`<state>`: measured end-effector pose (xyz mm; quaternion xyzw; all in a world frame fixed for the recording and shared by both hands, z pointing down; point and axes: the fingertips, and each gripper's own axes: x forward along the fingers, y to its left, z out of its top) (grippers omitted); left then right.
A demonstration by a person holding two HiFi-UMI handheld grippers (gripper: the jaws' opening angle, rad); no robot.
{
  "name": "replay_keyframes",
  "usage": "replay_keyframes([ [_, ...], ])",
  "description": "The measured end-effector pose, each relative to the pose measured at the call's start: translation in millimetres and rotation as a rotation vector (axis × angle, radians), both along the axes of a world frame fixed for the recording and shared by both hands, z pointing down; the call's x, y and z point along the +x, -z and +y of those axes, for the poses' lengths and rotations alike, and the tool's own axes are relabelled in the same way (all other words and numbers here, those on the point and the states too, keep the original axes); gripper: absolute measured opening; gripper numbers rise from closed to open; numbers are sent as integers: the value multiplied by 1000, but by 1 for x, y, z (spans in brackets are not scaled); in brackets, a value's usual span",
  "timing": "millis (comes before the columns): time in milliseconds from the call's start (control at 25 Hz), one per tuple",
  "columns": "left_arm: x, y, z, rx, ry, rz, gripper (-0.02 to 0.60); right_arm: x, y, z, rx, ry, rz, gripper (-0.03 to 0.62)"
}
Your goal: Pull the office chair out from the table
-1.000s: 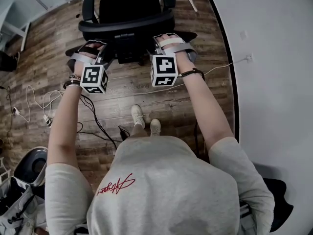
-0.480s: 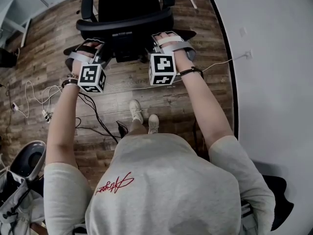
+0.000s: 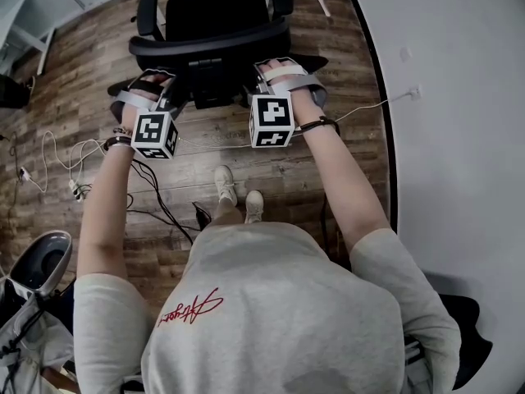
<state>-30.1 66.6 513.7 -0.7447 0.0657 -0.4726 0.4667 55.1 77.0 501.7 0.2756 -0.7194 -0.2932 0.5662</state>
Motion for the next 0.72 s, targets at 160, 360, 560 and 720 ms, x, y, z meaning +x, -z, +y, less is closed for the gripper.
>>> replay_keyframes([
  [160,0,-1,11,4,1,0,109,0,-1,12,4,3,-2,103],
  [360,-4,-1,25,4,2,1,109,-4,-1,25,9,6,0,101],
  [560,-2,-1,36,9,4,0,109,-2,-2,36,7,10,1,102],
  [720,-4,-3,56,16,1,1,109,-5,-3,56,12,12,2,101],
])
